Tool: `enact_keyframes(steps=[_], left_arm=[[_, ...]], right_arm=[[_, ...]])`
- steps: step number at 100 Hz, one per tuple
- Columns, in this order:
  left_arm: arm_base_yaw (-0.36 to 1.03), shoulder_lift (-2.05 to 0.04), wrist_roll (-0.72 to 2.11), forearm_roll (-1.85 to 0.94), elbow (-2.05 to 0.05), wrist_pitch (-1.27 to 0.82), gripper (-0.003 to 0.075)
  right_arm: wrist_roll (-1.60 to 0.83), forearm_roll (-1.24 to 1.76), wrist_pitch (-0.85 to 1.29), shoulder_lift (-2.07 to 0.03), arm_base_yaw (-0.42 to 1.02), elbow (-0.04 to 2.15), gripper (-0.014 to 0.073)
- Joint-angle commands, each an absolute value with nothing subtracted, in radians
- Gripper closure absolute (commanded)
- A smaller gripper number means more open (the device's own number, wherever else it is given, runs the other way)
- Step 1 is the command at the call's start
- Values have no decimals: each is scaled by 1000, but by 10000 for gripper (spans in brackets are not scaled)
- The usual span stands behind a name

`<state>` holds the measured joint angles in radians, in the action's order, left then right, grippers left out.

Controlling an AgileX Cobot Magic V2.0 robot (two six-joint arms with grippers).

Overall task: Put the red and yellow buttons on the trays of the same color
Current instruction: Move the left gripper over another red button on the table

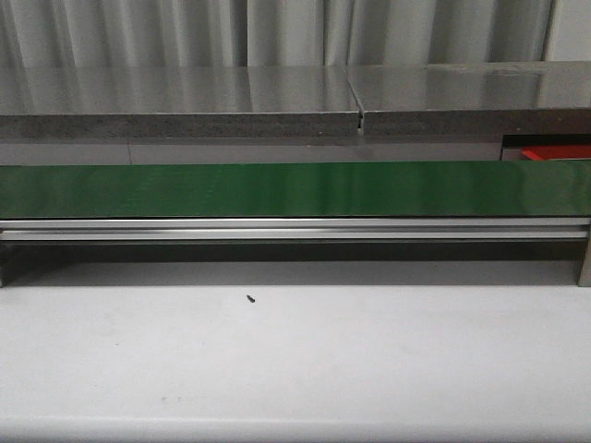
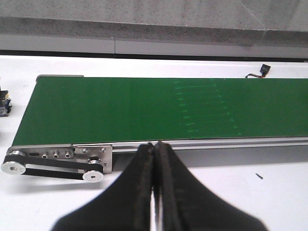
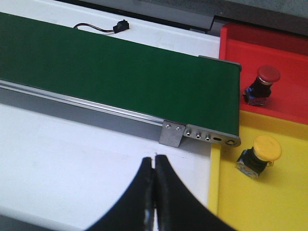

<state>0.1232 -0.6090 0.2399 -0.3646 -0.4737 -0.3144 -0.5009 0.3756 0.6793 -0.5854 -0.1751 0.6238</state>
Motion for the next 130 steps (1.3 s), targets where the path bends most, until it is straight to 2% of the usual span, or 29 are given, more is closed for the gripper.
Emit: enact_keyframes(steps=[1, 7, 14, 26, 31, 36, 54, 82, 101, 130], left_arm=[[111, -606, 223, -384, -553, -280, 640], [95, -606, 219, -381, -601, -305, 573], [69, -608, 219, -378, -654, -326, 459], [11, -638, 219, -351, -747, -383, 194], [-14, -665, 219, -325, -779, -402, 123], [-44, -694, 214, -294, -808, -417, 90], [-205, -843, 136, -281, -897, -428, 90], [-436, -1216, 129, -358, -1043, -508, 92], [-482, -1440, 129, -365, -1130, -548, 92], [-484, -1615, 129, -361, -1221, -546, 92]], right_arm=[[-508, 394, 624, -584, -172, 648, 660], [-508, 394, 624, -584, -172, 648, 660], [-508, 394, 624, -584, -172, 648, 660], [-508, 394, 624, -584, -172, 648, 660], [-508, 394, 624, -584, -172, 648, 660], [-508, 394, 624, -584, -172, 648, 660], [-508, 394, 624, -584, -172, 648, 660], [-508, 394, 624, -584, -172, 648, 660], [-508, 394, 624, -584, -172, 648, 660], [-508, 394, 624, -584, -172, 648, 660]])
